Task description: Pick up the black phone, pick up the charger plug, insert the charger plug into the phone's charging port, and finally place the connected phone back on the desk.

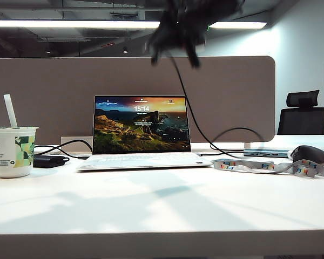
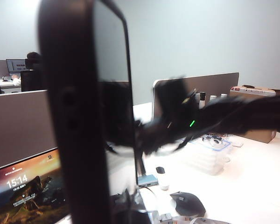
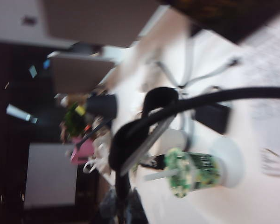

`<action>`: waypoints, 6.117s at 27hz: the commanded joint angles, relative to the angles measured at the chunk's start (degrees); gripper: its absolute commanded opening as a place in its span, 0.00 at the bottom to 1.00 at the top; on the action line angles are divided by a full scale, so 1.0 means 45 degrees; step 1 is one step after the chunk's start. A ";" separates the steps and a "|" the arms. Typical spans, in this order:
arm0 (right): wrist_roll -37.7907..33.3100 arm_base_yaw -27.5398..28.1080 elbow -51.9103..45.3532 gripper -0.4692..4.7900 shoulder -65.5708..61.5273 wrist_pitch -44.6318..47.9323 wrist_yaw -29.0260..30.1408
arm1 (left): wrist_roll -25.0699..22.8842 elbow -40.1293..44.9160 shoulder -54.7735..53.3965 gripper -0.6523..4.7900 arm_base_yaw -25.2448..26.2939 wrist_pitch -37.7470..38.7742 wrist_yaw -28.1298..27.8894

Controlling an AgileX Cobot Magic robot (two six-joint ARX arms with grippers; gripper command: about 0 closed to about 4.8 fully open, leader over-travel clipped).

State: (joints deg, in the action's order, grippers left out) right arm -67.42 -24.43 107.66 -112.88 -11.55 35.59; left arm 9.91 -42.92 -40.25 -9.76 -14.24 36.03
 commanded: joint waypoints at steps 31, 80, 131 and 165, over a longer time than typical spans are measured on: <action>0.8529 0.0126 0.0073 0.07 0.3711 0.2239 0.8519 | -0.0015 -0.0121 -0.5110 0.11 -0.1423 -0.3439 0.5843; 1.5980 -0.1545 0.0073 0.07 0.4367 -0.4668 0.7189 | 0.0141 -0.0117 -0.5134 0.11 -0.1438 -0.4133 0.7164; 1.6330 -0.1846 0.0068 0.07 0.4454 -0.5221 0.6645 | 0.0136 -0.0117 -0.5134 0.11 -0.1438 -0.4095 0.7159; 1.8933 -0.1336 0.0073 0.42 0.5212 -0.6936 0.5387 | 0.0087 -0.0117 -0.5134 0.11 -0.1438 -0.4274 0.6946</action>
State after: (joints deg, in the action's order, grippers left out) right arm 17.69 -30.94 107.66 -90.61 -43.92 59.55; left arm 10.31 -42.98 -63.70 -16.19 -31.90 67.33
